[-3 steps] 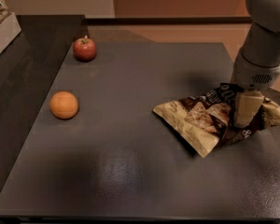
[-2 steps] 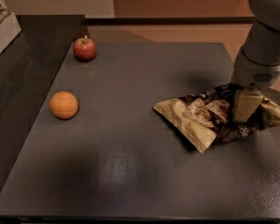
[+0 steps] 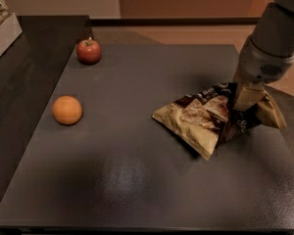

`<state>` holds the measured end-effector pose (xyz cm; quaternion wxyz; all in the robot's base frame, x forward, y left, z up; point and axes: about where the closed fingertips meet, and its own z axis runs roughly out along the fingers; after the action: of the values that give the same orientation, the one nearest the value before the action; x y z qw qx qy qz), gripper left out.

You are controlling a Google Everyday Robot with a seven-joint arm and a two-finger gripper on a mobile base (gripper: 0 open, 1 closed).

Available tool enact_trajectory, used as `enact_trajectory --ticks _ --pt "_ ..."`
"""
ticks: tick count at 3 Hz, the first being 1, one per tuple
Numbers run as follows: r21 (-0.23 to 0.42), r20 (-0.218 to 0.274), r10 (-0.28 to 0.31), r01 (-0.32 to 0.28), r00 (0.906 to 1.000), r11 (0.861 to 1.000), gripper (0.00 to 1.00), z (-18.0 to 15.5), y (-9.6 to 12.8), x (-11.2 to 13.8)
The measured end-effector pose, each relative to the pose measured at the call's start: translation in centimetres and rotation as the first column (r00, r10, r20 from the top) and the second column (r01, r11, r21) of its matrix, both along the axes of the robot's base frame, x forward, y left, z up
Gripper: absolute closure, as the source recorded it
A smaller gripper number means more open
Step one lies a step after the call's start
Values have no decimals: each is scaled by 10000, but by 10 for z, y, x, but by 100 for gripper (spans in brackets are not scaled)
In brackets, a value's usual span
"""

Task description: Move brown chip bag near orange

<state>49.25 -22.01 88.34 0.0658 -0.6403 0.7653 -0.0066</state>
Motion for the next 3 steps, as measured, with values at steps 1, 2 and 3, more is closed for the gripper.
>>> enact_trajectory --ticks 1,2,3 --pt "655 114 416 -422 9991 9970 100 12 36 3" --pt "1065 239 949 -969 9952 9896 100 20 77 7" --pt "1255 297 1482 -1508 9885 9806 100 22 113 9"
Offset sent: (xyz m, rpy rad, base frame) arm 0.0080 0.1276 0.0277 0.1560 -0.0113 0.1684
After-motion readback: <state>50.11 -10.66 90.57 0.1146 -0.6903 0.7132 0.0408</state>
